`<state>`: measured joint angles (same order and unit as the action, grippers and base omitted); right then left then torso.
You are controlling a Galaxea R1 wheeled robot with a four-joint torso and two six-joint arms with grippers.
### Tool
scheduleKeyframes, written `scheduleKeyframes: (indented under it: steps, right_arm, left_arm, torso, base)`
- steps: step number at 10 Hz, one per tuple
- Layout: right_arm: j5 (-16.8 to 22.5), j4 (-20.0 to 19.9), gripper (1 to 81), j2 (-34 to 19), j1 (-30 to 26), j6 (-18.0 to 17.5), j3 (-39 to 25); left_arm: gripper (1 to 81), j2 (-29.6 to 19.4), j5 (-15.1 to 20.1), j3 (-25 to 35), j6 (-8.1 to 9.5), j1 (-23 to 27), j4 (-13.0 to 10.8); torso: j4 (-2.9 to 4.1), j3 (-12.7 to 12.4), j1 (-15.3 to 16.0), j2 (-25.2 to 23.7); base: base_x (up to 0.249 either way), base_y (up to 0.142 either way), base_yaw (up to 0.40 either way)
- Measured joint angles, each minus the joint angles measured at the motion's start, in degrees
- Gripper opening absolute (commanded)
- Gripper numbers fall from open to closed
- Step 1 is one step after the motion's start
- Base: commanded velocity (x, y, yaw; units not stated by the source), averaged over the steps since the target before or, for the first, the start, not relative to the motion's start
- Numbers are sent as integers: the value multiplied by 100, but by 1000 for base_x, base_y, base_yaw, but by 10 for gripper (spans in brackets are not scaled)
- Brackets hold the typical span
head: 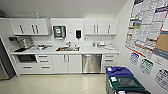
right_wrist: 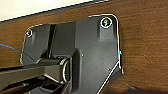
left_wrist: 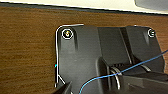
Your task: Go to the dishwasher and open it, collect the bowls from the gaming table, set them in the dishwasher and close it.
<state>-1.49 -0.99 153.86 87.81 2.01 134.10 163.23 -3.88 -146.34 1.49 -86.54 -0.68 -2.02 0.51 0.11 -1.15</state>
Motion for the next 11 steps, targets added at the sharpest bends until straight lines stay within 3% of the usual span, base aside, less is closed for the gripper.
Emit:
scheduleKeyframes:
  steps: [11]
  right_arm:
    - [-2, 0, 811, 9, 1, -6, -28]
  left_arm:
    - [811, 46, -4, -6, 0, -63, -2]
  torso:
    - [0, 0, -2, 2]
  base:
    - [141, 0, 0]
